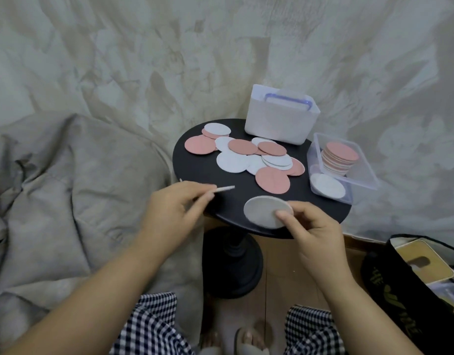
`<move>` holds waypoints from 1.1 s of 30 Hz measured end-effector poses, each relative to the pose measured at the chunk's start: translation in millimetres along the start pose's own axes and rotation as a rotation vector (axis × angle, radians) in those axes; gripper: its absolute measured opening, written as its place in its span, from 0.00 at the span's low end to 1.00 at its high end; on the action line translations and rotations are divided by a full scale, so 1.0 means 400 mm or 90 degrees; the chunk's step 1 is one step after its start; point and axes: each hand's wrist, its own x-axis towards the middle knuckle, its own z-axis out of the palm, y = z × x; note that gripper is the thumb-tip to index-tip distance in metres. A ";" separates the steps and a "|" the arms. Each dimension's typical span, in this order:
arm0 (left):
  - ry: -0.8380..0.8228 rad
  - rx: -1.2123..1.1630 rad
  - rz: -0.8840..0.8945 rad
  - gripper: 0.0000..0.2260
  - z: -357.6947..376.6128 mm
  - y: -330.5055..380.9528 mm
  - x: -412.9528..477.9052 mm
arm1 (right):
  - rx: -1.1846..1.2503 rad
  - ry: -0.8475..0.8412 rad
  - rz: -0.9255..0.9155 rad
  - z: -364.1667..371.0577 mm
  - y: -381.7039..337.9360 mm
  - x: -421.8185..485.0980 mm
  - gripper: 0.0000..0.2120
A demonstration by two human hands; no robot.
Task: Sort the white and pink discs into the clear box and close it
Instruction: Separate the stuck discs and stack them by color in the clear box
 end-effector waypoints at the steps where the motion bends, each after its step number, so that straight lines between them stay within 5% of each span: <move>1: 0.040 -0.075 -0.077 0.05 0.003 0.023 0.003 | 0.031 0.011 0.038 0.002 -0.010 0.003 0.08; 5: 0.042 -0.293 -0.276 0.06 0.037 0.103 -0.001 | 0.069 0.028 0.102 0.028 -0.036 0.016 0.02; 10: 0.000 -0.397 -0.342 0.06 0.069 0.126 -0.026 | 0.018 0.060 0.082 0.047 -0.036 0.038 0.06; 12: 0.020 -0.375 -0.348 0.07 0.067 0.115 -0.024 | -0.100 0.033 0.034 0.039 -0.024 0.050 0.07; 16: 0.082 -0.315 -0.363 0.06 0.058 0.096 -0.017 | -0.416 -0.140 0.004 0.014 0.009 0.087 0.28; 20: 0.107 -0.297 -0.387 0.05 0.061 0.076 -0.016 | -0.531 -0.237 -0.032 -0.002 0.027 0.076 0.30; 23: 0.108 -0.287 -0.390 0.04 0.064 0.070 -0.018 | -0.488 -0.188 -0.087 -0.011 0.036 0.039 0.32; 33: 0.092 -0.280 -0.378 0.04 0.062 0.082 -0.023 | -0.284 -0.115 -0.180 -0.042 0.051 -0.009 0.09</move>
